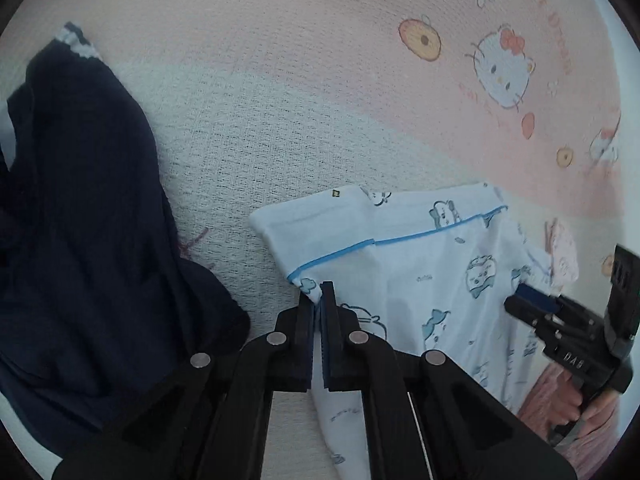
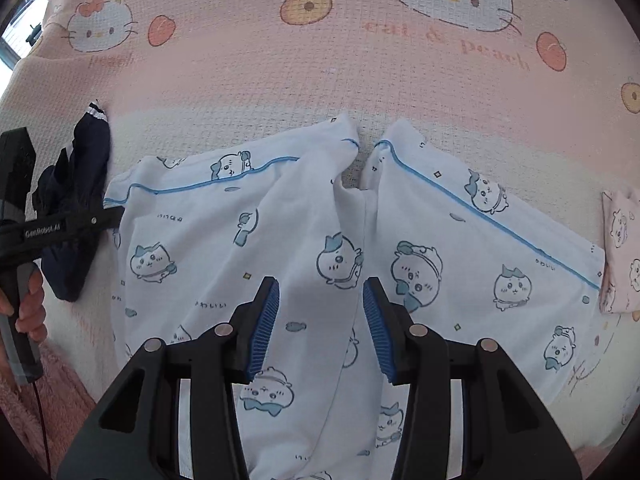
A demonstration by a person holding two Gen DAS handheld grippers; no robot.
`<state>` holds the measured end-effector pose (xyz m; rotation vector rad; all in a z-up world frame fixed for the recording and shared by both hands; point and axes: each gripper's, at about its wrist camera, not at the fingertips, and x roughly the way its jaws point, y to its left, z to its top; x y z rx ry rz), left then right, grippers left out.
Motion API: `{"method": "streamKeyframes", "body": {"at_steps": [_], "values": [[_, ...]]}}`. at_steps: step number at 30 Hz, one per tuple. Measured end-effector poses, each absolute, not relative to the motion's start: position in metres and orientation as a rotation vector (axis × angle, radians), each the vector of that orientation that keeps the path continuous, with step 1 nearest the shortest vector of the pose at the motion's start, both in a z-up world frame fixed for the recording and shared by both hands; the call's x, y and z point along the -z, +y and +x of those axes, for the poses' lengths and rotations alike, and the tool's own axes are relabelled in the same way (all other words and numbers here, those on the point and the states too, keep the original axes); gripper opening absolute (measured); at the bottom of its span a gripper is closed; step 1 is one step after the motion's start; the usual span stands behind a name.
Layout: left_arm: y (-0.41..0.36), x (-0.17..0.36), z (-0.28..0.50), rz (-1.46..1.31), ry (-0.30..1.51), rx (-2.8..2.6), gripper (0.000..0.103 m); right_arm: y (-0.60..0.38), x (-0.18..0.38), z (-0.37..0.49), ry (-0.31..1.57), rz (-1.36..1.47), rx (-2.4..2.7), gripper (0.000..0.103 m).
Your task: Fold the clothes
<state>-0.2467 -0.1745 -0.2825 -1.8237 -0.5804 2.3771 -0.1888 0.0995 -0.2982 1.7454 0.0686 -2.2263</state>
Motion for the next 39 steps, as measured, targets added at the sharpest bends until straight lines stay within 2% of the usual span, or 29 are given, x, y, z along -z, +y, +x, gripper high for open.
{"method": "streamKeyframes", "body": {"at_steps": [6, 8, 13, 16, 19, 25, 26, 28, 31, 33, 36, 38, 39], "values": [[-0.164, 0.276, -0.251, -1.876, -0.220, -2.455, 0.003, 0.092, 0.315, -0.194, 0.214, 1.779, 2.197, 0.045], [-0.162, 0.287, -0.251, -1.915, -0.182, -2.454, 0.005, 0.097, 0.322, -0.193, 0.235, 1.786, 2.188, 0.045], [-0.176, 0.278, -0.249, -1.871, -0.295, -2.487, 0.008, 0.120, 0.325, -0.195, 0.282, 1.823, 2.229, 0.045], [-0.179, 0.269, -0.246, -1.798, -0.362, -2.500, 0.009, 0.137, 0.314, -0.200, 0.168, 1.811, 2.250, 0.045], [-0.180, 0.254, -0.245, -1.703, -0.431, -2.518, 0.010, 0.137, 0.296, -0.203, 0.170, 1.734, 2.302, 0.045], [-0.208, 0.256, -0.238, -1.853, -0.456, -2.597, 0.014, 0.119, 0.281, -0.232, 0.146, 1.664, 2.318, 0.045], [-0.214, 0.258, -0.236, -1.871, -0.482, -2.602, 0.014, 0.114, 0.281, -0.237, 0.159, 1.659, 2.317, 0.045], [-0.223, 0.262, -0.239, -1.784, -0.701, -2.497, 0.015, 0.103, 0.284, -0.249, 0.193, 1.654, 2.315, 0.045], [-0.225, 0.270, -0.251, -1.699, -0.854, -2.420, 0.026, 0.092, 0.294, -0.267, 0.181, 1.692, 2.303, 0.045], [-0.222, 0.280, -0.259, -1.679, -0.941, -2.352, 0.038, 0.092, 0.305, -0.278, 0.176, 1.732, 2.299, 0.045], [-0.204, 0.291, -0.266, -1.732, -0.969, -2.331, 0.040, 0.086, 0.320, -0.288, 0.210, 1.783, 2.265, 0.045], [-0.199, 0.285, -0.267, -1.741, -0.903, -2.363, 0.040, 0.081, 0.326, -0.288, 0.234, 1.781, 2.247, 0.048], [-0.194, 0.283, -0.270, -1.731, -0.849, -2.382, 0.035, 0.076, 0.326, -0.287, 0.261, 1.761, 2.244, 0.046]]}}
